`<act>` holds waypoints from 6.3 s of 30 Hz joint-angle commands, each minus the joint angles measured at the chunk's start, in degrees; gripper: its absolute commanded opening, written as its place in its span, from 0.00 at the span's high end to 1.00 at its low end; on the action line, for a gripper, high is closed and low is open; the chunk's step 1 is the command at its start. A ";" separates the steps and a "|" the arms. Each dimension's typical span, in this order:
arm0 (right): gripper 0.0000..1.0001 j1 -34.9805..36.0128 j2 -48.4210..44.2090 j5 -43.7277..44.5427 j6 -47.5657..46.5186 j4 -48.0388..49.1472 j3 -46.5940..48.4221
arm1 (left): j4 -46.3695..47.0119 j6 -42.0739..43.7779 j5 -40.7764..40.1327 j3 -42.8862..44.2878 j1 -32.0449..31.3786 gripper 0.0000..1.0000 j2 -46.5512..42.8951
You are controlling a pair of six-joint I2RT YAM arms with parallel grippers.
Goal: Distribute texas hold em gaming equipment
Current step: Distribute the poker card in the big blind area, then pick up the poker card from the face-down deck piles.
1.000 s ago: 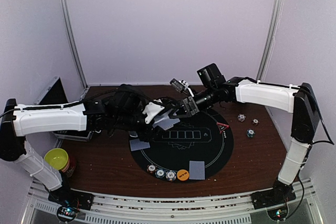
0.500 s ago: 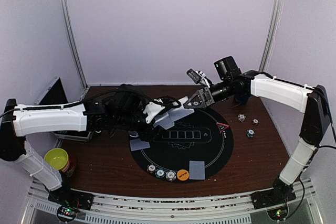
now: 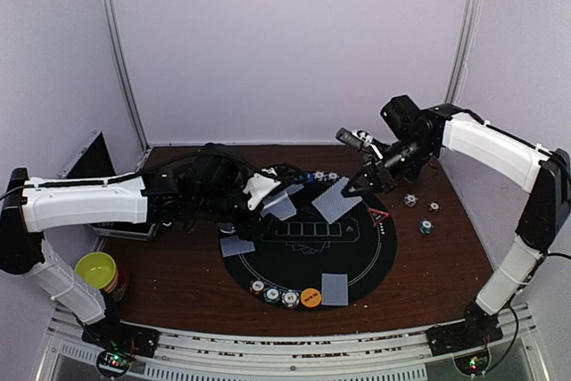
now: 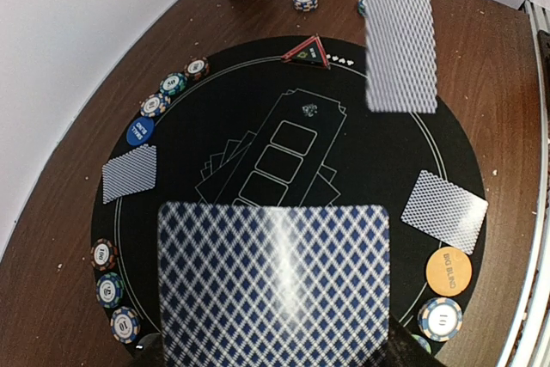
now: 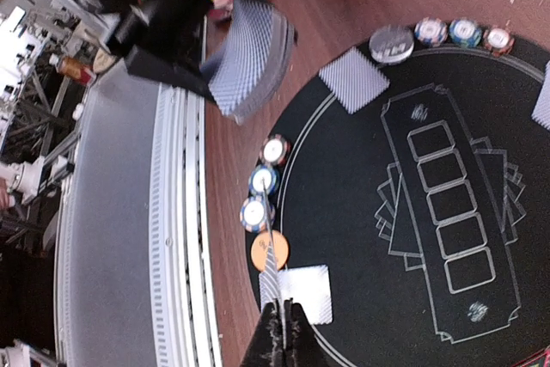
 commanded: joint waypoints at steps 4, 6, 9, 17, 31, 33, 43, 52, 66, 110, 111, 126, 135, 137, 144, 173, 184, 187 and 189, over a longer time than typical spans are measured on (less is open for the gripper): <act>1.00 0.59 10.27 3.74 -17.37 -19.90 -0.84 | 2.40 0.31 0.64 0.37 0.08 0.40 -0.68; 1.00 1.52 11.55 4.66 -17.65 -19.84 -1.79 | 2.37 0.33 0.56 0.37 0.08 0.40 -0.68; 1.00 3.14 13.24 5.60 -18.05 -19.79 -2.63 | 2.36 0.37 0.57 0.33 0.08 0.40 -0.53; 1.00 7.33 17.89 8.36 -18.15 -19.78 -2.27 | 2.36 0.40 0.66 0.35 0.08 0.40 -0.51; 1.00 11.49 23.73 12.62 -18.18 -19.83 0.69 | 2.36 0.49 0.74 0.35 0.08 0.40 -0.44; 1.00 11.85 24.35 13.00 -18.25 -19.82 0.99 | 2.38 0.55 0.74 0.37 0.08 0.40 -0.42; 1.00 12.76 25.96 14.29 -17.87 -19.84 2.53 | 2.38 0.51 0.66 0.35 0.06 0.40 -0.42; 1.00 13.29 26.74 15.05 -17.94 -19.85 2.76 | 2.36 0.57 0.61 0.28 0.08 0.40 -0.33; 0.97 13.80 28.06 16.72 -17.45 -19.72 4.35 | 2.41 0.51 0.57 0.28 0.08 0.40 -0.33; 0.66 13.81 21.57 27.00 -5.43 -8.10 5.22 | 2.36 0.57 0.62 0.28 0.08 0.40 -0.50; 0.65 13.83 20.90 27.47 -4.81 -7.63 5.26 | 2.37 0.55 0.66 0.28 0.08 0.40 -0.51; 0.59 8.01 7.12 18.83 15.93 13.55 3.13 | 2.36 0.48 0.15 0.28 -0.01 0.40 -1.21; 0.50 6.60 -2.17 2.51 34.89 40.55 -8.58 | 2.36 0.44 0.09 0.28 -0.01 0.40 -1.43; 0.49 7.25 -2.01 0.74 36.07 42.48 -9.37 | 2.47 0.35 0.20 0.28 -0.01 0.40 -1.48; 0.44 9.48 0.84 0.33 37.73 43.84 -9.28 | 2.84 0.44 0.40 0.02 -0.01 0.40 -1.90; 0.44 15.09 11.27 -0.59 40.56 42.81 -4.03 | 3.04 0.73 0.56 -0.16 -0.36 0.40 -2.75; 0.61 13.19 10.57 4.92 42.07 41.43 -4.77 | 2.98 0.75 0.14 -0.25 -0.53 0.40 -2.88; 0.65 12.29 10.18 4.61 41.76 41.05 -5.40 | 2.98 0.86 0.14 -0.25 -0.62 0.40 -2.76; 0.66 11.91 10.18 4.32 41.13 40.34 -5.44 | 2.98 0.90 0.05 -0.25 -0.62 0.40 -2.72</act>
